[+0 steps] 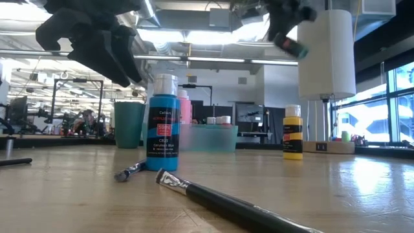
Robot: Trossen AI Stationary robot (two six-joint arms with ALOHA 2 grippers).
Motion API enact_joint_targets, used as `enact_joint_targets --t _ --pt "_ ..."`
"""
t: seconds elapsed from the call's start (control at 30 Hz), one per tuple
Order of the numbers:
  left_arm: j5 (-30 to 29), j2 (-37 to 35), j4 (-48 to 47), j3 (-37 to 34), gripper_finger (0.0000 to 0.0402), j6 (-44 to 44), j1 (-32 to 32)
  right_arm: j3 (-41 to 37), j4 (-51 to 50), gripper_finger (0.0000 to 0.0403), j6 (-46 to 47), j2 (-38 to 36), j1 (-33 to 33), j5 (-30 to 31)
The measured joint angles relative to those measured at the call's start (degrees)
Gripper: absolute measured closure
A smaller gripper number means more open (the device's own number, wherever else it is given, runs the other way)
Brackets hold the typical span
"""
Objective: Pick & Place Paint Supplies
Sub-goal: Put the small green paint bottle into the green bin
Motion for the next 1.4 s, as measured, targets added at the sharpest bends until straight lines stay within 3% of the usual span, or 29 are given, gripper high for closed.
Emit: enact_joint_targets --t 0.27,0.6,0.8,1.1,1.4 --pt "-0.15 0.0 0.19 0.0 0.016 1.38 0.0 -13.62 28.71 0.0286 -16.43 0.02 -0.73 -0.49" --pt "-0.12 0.0 -0.47 -0.02 0.016 1.4 0.0 -27.11 71.73 0.0286 -38.79 0.02 0.83 -3.13" --pt "0.7 0.0 -0.09 -2.29 0.016 0.53 0.0 -38.02 85.62 0.0286 -38.51 0.0 -2.32 -7.08" --pt "1.37 0.0 1.45 -2.6 0.016 -0.04 0.02 -57.68 123.26 0.0286 -35.85 0.0 -9.23 -17.17" --pt "1.04 0.0 5.55 -2.6 0.016 4.71 0.38 -62.77 131.92 0.0286 -34.34 1.42 -12.85 -21.57"
